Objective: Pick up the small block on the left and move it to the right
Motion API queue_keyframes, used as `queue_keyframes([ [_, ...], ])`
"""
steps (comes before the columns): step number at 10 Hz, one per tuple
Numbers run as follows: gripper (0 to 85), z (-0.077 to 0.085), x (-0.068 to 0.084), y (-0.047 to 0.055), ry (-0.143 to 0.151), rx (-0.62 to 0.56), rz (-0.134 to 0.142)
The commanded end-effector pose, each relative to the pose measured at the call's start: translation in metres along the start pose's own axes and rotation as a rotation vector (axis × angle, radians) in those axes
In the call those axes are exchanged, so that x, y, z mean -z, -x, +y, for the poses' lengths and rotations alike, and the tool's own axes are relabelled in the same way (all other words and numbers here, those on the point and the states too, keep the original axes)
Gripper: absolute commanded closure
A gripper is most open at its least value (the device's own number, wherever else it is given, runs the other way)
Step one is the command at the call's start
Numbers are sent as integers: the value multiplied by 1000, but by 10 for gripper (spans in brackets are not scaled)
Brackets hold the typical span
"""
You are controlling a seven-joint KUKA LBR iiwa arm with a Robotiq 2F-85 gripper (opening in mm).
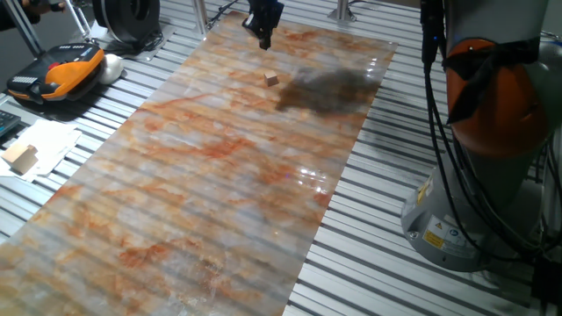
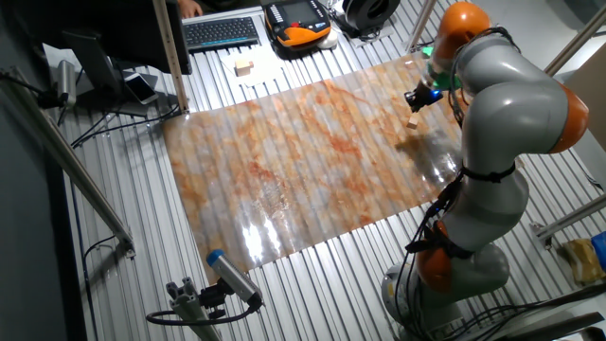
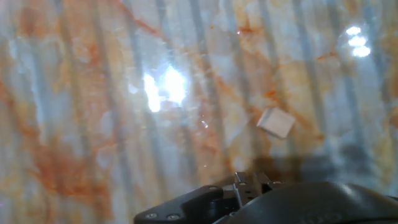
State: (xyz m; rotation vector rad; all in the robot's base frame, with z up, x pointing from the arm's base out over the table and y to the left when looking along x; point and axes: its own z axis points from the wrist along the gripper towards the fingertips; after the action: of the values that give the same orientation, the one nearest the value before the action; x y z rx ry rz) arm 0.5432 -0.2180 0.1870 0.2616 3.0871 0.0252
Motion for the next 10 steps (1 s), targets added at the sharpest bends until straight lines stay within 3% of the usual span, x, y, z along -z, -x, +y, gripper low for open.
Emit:
queue_keyframes([
  [1, 680, -9, -2, 2, -2, 6, -6],
  [6, 680, -30, -20, 3, -18, 26, -37],
  [9, 680, -44, -24, 7, -33, 30, -50],
  [10, 510, -46, -26, 8, -33, 27, -55],
])
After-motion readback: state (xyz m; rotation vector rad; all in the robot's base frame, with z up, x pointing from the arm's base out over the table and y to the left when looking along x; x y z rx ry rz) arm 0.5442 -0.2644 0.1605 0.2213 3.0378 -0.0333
